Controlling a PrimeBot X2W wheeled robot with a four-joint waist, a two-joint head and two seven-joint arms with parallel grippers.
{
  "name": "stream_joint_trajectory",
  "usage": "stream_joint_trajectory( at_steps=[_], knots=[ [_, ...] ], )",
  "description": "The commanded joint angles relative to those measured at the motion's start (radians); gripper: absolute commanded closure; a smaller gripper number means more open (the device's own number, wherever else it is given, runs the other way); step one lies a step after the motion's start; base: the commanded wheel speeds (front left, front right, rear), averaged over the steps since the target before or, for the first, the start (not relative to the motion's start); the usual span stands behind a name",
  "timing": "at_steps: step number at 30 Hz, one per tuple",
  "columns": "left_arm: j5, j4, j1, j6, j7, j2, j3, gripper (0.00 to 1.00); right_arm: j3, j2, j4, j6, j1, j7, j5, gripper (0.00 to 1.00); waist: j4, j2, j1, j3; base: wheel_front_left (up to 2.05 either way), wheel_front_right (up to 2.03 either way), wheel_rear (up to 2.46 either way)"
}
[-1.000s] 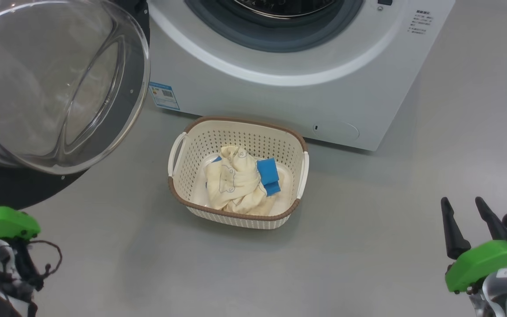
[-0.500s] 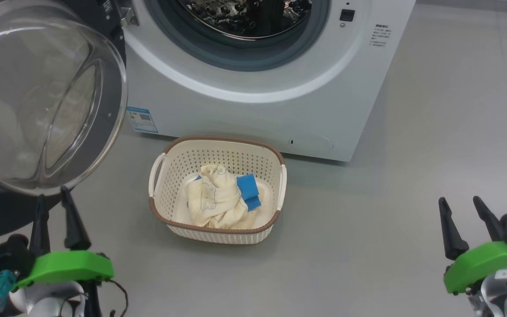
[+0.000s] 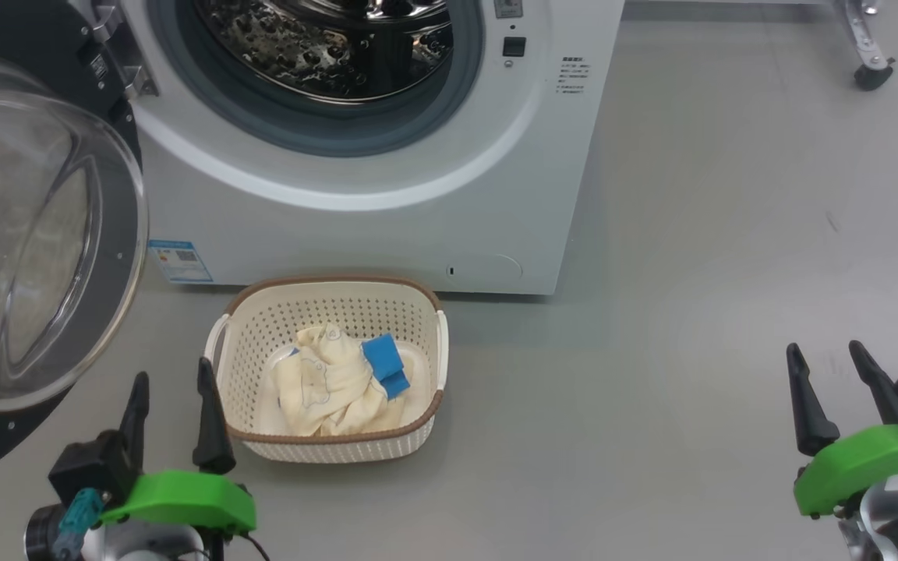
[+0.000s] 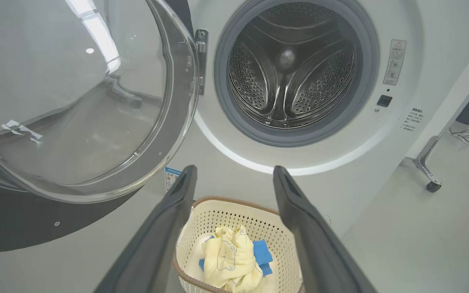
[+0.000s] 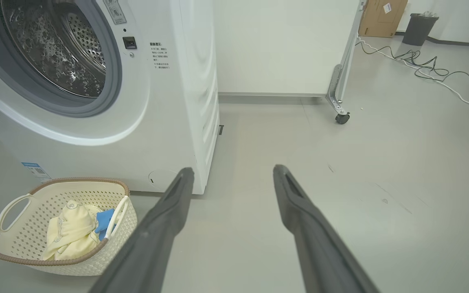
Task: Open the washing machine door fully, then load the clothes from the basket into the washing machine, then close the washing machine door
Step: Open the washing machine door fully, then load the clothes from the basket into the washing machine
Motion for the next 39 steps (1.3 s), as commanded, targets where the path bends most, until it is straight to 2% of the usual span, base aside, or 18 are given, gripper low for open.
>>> stream_joint_trajectory(
  at_steps=[1,9,21,39],
  knots=[
    [0.013,-0.017,-0.037,0.013,-0.004,0.019,0.022,0.0,0.015,-0.016,-0.04,0.0,-0.025,-0.01,0.0,0.0,-0.024,-0.0001,0.0,-0.01,0.0,0.0,0.0],
    [0.008,0.02,-0.055,-0.015,-0.021,0.013,-0.002,0.0,0.021,-0.016,-0.056,0.0,-0.031,-0.01,-0.007,0.0,-0.071,-0.0001,0.0,-0.014,0.0,0.0,0.0],
    [0.01,0.077,-0.083,-0.034,-0.045,0.019,-0.012,0.0,0.046,-0.016,-0.043,0.0,-0.024,-0.013,0.006,0.0,-0.084,-0.0001,0.0,-0.017,0.0,0.0,0.0],
    [0.04,0.117,-0.099,-0.005,-0.039,0.027,-0.042,0.0,0.047,-0.016,-0.029,0.0,-0.018,-0.013,0.02,0.0,-0.087,-0.0001,0.0,-0.017,0.14,-0.14,0.0]
  ],
)
